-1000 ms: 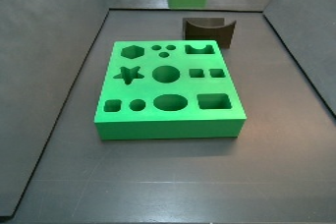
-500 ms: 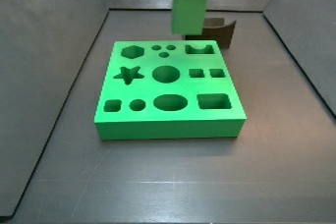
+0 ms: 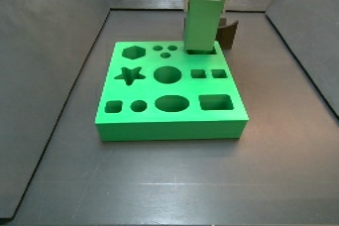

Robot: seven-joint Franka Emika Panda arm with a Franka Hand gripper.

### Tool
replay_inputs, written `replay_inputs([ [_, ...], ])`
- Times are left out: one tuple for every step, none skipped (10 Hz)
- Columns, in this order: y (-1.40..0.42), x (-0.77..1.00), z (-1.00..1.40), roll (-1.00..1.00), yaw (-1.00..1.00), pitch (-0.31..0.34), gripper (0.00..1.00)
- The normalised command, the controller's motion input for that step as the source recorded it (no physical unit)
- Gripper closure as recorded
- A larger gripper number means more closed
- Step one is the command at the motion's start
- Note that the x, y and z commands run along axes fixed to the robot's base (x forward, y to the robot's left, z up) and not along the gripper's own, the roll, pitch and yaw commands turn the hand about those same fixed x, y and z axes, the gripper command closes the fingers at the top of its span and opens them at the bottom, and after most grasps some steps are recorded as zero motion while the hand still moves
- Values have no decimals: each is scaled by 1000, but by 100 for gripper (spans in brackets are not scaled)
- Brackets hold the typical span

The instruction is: Insert the arch object.

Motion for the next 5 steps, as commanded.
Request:
replay_inputs([
  [40, -66, -354, -97, 186, 0, 100],
  [0, 337, -566, -234, 9, 44, 100],
  [0, 397, -509, -217, 0, 69, 100],
  [0, 394, -571, -224, 0, 84, 100],
  [0, 251, -700, -194, -31, 41, 100],
])
